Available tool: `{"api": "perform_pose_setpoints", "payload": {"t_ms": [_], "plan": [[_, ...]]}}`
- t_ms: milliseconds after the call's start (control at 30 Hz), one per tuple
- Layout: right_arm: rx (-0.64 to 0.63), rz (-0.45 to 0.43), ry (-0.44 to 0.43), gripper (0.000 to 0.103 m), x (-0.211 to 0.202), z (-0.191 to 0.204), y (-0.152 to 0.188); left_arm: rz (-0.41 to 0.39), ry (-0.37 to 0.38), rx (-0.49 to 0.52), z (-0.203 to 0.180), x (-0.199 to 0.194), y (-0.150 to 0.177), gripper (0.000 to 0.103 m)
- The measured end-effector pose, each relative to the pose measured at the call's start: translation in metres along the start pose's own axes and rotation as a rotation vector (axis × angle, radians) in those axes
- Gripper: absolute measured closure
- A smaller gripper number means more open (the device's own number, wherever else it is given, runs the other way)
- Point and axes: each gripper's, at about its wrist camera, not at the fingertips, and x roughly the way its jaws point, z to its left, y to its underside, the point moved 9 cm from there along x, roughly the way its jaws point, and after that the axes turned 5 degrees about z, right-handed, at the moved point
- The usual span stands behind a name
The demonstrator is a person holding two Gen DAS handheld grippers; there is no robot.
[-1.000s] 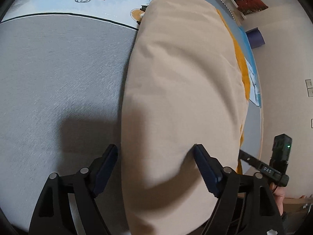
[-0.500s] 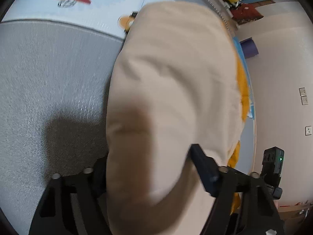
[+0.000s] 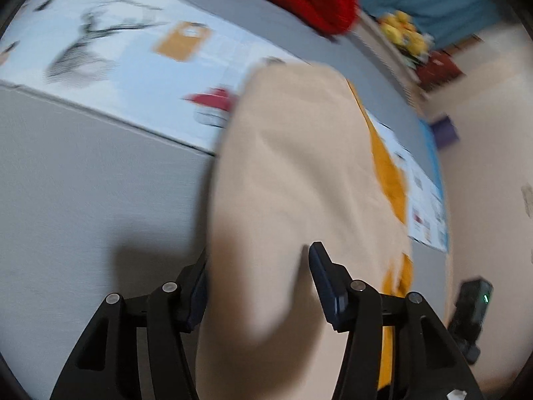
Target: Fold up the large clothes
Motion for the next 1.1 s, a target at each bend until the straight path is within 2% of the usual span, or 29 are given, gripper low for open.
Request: {"api": "perform_pose_setpoints", "payload": {"t_ms": [100, 167, 200, 233, 267, 333, 367, 433, 500, 567, 633, 667, 767, 800, 900, 933, 1000, 1067, 1100], "plan": [[-0.055, 0.019, 0.073, 0.090, 0.001, 0.004, 0.008, -0.048, 0.015, 0.026, 0.012, -0.033, -0.001, 0.052], [-0.060, -0.001, 0.148, 0.089, -0.005, 0.000, 0.010, -0.026, 0.018, 0.121, 0.001, -0.045, 0.014, 0.049], [-0.045, -0.016, 0.193, 0.086, -0.012, -0.009, 0.013, -0.001, 0.006, 0.157, -0.002, -0.044, 0.022, 0.047], [-0.028, -0.030, 0.205, 0.085, -0.023, -0.020, 0.016, 0.052, -0.027, 0.214, -0.001, -0.038, 0.038, 0.045], [-0.007, -0.052, 0.183, 0.085, -0.031, -0.020, 0.018, 0.130, -0.089, 0.275, 0.003, -0.025, 0.058, 0.044], [-0.016, -0.091, 0.106, 0.085, -0.048, -0.008, 0.024, 0.221, -0.228, 0.334, 0.023, -0.003, 0.085, 0.043], [-0.047, -0.095, 0.079, 0.085, -0.053, 0.001, 0.031, 0.227, -0.276, 0.341, 0.025, 0.007, 0.092, 0.039], [-0.121, -0.052, 0.077, 0.081, -0.050, 0.016, 0.048, 0.191, -0.298, 0.320, 0.032, 0.004, 0.100, 0.039], [-0.207, 0.066, 0.204, 0.073, -0.032, 0.011, 0.078, 0.160, -0.289, 0.311, 0.032, -0.009, 0.109, 0.039], [-0.260, 0.210, 0.452, 0.071, -0.011, -0.023, 0.119, 0.111, -0.319, 0.342, 0.029, -0.026, 0.117, 0.039], [-0.243, 0.239, 0.614, 0.071, -0.011, -0.049, 0.137, 0.032, -0.371, 0.383, 0.027, -0.048, 0.129, 0.037], [-0.223, 0.195, 0.655, 0.071, -0.019, -0.056, 0.142, -0.017, -0.371, 0.403, 0.025, -0.062, 0.142, 0.033], [-0.120, 0.002, 0.553, 0.071, -0.052, -0.050, 0.157, -0.117, -0.348, 0.433, 0.020, -0.091, 0.178, 0.021], [-0.112, -0.045, 0.532, 0.071, -0.062, -0.045, 0.162, -0.136, -0.352, 0.440, 0.020, -0.097, 0.186, 0.020], [-0.194, -0.238, 0.478, 0.066, -0.109, -0.003, 0.180, -0.213, -0.326, 0.460, 0.004, -0.123, 0.214, 0.020], [-0.240, -0.298, 0.483, 0.060, -0.125, 0.013, 0.188, -0.248, -0.313, 0.464, -0.003, -0.131, 0.222, 0.018], [-0.310, -0.413, 0.500, 0.024, -0.151, 0.039, 0.207, -0.315, -0.297, 0.457, -0.016, -0.147, 0.235, 0.015], [-0.339, -0.522, 0.509, 0.015, -0.180, 0.066, 0.233, -0.366, -0.286, 0.421, -0.025, -0.159, 0.251, 0.015], [-0.340, -0.542, 0.496, 0.014, -0.183, 0.073, 0.237, -0.369, -0.262, 0.405, -0.029, -0.162, 0.259, 0.015]]}}
